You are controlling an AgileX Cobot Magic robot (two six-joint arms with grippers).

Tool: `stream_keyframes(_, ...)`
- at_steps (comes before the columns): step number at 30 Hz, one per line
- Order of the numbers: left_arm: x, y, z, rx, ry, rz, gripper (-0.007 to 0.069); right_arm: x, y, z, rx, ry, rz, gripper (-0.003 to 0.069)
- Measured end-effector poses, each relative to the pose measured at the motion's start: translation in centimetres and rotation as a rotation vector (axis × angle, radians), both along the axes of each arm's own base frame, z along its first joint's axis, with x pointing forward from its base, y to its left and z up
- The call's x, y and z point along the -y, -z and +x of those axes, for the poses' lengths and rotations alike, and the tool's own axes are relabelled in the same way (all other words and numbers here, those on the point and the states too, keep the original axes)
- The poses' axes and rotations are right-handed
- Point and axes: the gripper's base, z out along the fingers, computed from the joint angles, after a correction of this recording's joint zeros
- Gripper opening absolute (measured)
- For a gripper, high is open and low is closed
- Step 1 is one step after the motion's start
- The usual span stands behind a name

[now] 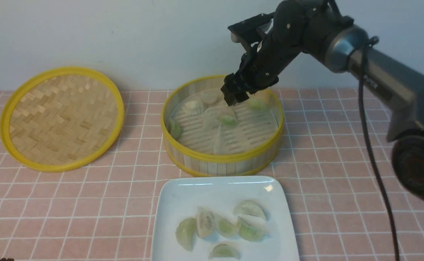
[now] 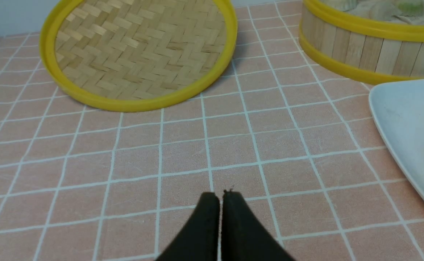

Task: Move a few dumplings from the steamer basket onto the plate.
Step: Use the right arm to grab a dumpling from inside the steamer

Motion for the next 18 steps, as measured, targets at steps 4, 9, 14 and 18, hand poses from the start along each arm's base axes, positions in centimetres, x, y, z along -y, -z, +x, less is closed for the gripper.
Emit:
stream_keyframes(4,0.0,0.0,0.0,0.000,0.000,0.000,-0.0006,-0.6,3.7,1.4,-0.009,-0.063,-0.041,0.0475)
stream_keyframes(9,0.0,0.0,0.0,0.000,0.000,0.000,-0.0006,-0.9,5.8,1.9,-0.020,-0.091,-0.048,0.0475)
stream_keyframes(14,0.0,0.0,0.0,0.000,0.000,0.000,-0.0006,-1.1,6.1,1.9,-0.023,-0.113,-0.041,0.0470)
stream_keyframes(18,0.0,0.0,0.0,0.000,0.000,0.000,-0.0006,-1.2,6.4,1.9,-0.043,-0.098,-0.034,0.0408)
